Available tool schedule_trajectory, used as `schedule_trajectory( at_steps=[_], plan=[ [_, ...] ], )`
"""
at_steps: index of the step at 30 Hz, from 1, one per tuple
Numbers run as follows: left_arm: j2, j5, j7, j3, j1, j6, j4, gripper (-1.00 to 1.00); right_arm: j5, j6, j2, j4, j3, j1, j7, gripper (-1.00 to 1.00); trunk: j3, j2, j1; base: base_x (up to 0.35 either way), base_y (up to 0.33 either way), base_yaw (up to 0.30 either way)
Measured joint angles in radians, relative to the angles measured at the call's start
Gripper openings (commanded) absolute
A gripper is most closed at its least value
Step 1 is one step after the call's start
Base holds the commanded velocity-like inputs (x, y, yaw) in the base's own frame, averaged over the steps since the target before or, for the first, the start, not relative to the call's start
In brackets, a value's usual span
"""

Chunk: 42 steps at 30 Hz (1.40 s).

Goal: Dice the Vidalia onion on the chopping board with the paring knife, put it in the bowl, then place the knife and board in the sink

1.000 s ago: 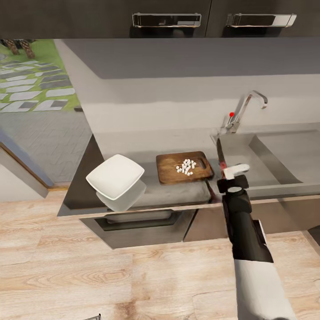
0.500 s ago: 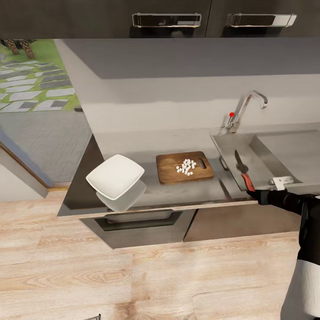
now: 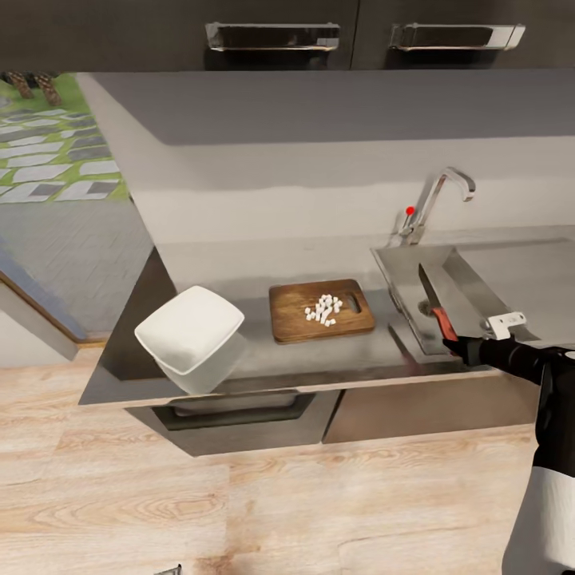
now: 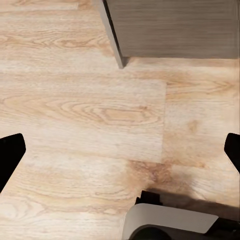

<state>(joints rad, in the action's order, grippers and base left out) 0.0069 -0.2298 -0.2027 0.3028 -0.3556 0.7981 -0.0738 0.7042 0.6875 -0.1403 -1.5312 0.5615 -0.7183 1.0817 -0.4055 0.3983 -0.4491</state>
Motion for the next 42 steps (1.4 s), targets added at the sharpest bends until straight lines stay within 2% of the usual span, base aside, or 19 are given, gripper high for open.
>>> schedule_trajectory(
  at_steps=[10,13,17,20,37,42],
  plan=[
    [0.003,0.0,0.0,-0.001,0.0,0.0,0.0,1.0,0.003,0.002,0.002,0.005,-0.003,0.0,-0.006,-1.0,0.0,0.0,-0.001,0.012,-0.225,0.0],
    [0.003,0.0,0.0,-0.001,0.0,0.0,0.0,1.0,0.001,0.001,0.006,0.011,-0.007,0.0,-0.045,-1.0,0.0,0.0,0.0,-0.026,-0.196,0.0],
    [0.002,0.0,0.0,-0.001,0.0,0.0,0.0,1.0,-0.002,0.003,0.041,0.018,-0.064,0.0,-0.097,-1.0,0.0,0.0,0.0,-0.003,-0.218,0.0],
    [0.002,0.0,0.0,-0.001,0.0,0.0,0.0,1.0,-0.003,0.003,0.067,0.018,-0.086,0.0,-0.131,-1.0,0.0,0.0,0.0,0.0,-0.074,0.0],
    [0.003,0.0,-0.001,-0.001,0.0,-0.018,-0.001,1.0,-0.003,0.005,0.075,0.018,-0.096,0.0,-0.14,-1.0,0.0,0.0,0.0,0.083,-0.193,0.0],
    [0.004,0.0,0.0,0.0,0.0,-0.018,-0.001,1.0,-0.002,0.004,0.091,0.031,-0.1,0.0,-0.167,-1.0,0.0,0.0,-0.001,-0.097,-0.014,0.0]
  ],
)
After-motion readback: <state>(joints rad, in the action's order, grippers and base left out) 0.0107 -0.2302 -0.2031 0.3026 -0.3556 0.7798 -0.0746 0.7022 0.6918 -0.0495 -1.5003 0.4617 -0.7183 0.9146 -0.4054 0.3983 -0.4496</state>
